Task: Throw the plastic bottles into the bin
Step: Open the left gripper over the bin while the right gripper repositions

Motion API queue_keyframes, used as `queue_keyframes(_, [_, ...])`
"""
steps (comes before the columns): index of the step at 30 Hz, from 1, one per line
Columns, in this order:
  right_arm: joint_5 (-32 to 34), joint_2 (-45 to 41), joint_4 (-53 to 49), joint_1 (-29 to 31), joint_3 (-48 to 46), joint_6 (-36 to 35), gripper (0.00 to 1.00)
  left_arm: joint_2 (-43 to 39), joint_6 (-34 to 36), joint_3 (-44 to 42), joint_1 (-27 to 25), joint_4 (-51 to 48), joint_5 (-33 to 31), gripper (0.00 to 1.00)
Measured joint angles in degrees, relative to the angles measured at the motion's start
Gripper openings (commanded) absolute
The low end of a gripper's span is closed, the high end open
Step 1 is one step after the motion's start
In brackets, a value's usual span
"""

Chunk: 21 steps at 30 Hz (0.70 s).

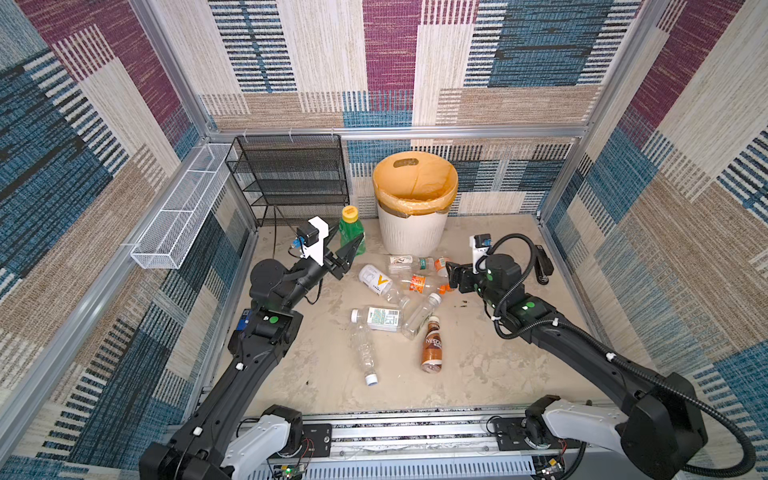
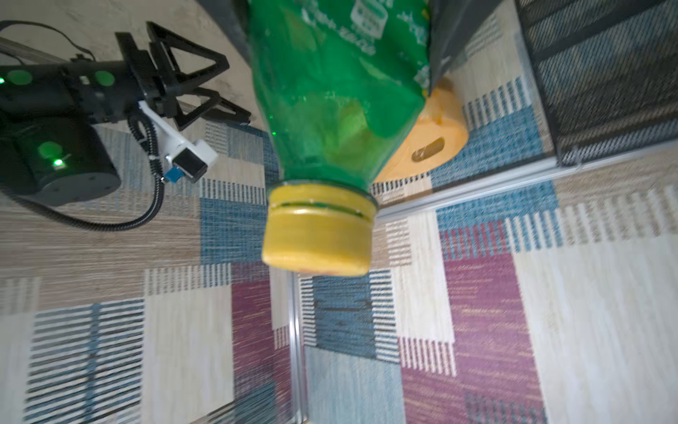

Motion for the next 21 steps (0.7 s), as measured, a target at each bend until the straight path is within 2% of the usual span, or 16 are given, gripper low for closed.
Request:
queue_keyframes(7, [0.48, -8.68, 11.06, -2.62, -10.82, 0.02, 0.87, 10.23, 3.67, 12.83, -6.43, 13.05, 5.29, 0.48])
queue_keyframes(11, [0.48, -10.62, 14.56, -2.64, -12.26, 0.00, 0.86, 24.15, 1.38, 30.71, -7.13, 16.41, 1.90, 0.51])
queue_keyframes(13, [0.37, -10.60, 15.02, -2.64, -12.15, 0.00, 0.86, 34.60, -0.76, 46.36, -7.08, 10.19, -2.01, 0.58])
queue_keyframes(14, [-0.15, -10.40, 14.93, -2.64, -11.78, 0.02, 0.86, 40.57, -1.75, 55.36, -6.95, 4.63, -4.46, 0.65])
queue_keyframes(16, [-1.31, -9.90, 14.62, -2.67, -10.62, 0.04, 0.86, 51.52, -3.43, 72.15, -6.67, -7.56, -7.52, 0.85])
queue_keyframes(17, [-2.32, -9.73, 14.47, -2.67, -9.97, 0.07, 0.86, 57.92, -4.57, 81.85, -6.40, -15.15, -8.85, 0.99])
queue_keyframes(20, [-4.37, -9.70, 13.97, -2.67, -9.22, 0.31, 0.86, 71.21, -7.37, 103.30, -6.05, -35.65, -10.34, 0.98])
queue_keyframes(21, [-5.03, -9.73, 13.49, -2.67, -9.20, 0.46, 0.87, 74.05, -7.41, 107.93, -5.90, -39.60, -10.45, 0.98])
